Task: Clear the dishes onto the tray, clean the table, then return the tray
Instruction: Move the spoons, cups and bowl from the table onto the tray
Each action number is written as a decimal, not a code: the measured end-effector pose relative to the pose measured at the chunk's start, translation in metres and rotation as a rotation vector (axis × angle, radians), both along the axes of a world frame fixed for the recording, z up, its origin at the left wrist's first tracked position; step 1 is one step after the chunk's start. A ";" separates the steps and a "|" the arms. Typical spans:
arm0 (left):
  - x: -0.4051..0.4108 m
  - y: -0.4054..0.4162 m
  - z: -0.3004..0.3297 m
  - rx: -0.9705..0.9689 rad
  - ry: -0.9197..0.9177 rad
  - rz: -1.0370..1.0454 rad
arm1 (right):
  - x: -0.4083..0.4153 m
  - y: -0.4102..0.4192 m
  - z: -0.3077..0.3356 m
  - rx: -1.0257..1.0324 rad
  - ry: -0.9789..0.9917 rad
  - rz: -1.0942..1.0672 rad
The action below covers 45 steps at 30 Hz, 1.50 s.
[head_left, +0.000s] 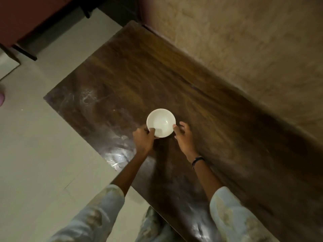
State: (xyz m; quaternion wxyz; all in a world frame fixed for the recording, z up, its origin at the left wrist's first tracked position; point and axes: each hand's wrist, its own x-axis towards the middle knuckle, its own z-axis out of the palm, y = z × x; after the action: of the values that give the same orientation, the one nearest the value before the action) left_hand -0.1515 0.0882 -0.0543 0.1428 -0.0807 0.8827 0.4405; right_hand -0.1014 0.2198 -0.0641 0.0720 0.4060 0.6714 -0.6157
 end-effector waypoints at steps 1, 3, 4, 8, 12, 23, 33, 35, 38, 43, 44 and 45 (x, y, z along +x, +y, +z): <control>0.020 0.012 0.004 0.001 0.010 -0.036 | 0.018 0.009 0.003 0.016 0.011 -0.018; 0.063 0.038 0.010 0.017 0.040 -0.103 | 0.062 0.029 0.010 0.059 0.046 -0.064; 0.081 0.049 0.010 0.019 0.059 -0.131 | 0.082 0.038 0.011 0.080 0.061 -0.089; 0.175 0.103 0.016 0.031 0.082 -0.257 | 0.193 0.086 0.019 0.129 0.076 -0.181; 0.285 0.157 0.026 0.067 0.092 -0.386 | 0.316 0.135 0.034 0.183 0.080 -0.271; 0.575 0.294 0.032 0.142 -0.036 -0.817 | 0.651 0.239 0.059 0.382 0.040 -0.600; 0.702 0.347 0.010 0.085 -0.324 -0.963 | 0.787 0.273 0.032 0.333 -0.117 -0.757; 0.700 0.355 0.003 0.068 -0.309 -0.967 | 0.783 0.283 0.026 0.308 -0.117 -0.724; 0.694 0.365 -0.008 -0.011 -0.263 -1.023 | 0.777 0.295 0.017 0.261 -0.117 -0.713; 0.683 0.377 -0.018 -0.052 -0.219 -1.105 | 0.775 0.305 0.011 0.220 -0.146 -0.682; 0.681 0.376 -0.018 -0.054 -0.220 -1.119 | 0.775 0.306 0.014 0.213 -0.166 -0.665; 0.679 0.373 -0.015 -0.039 -0.209 -1.113 | 0.775 0.309 0.018 0.228 -0.197 -0.659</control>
State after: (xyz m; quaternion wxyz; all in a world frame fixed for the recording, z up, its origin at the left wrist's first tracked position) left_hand 0.5279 0.4611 -0.0694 0.4384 0.3510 0.7814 0.2721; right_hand 0.6739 0.5285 -0.0462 -0.1115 0.6635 0.5586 -0.4850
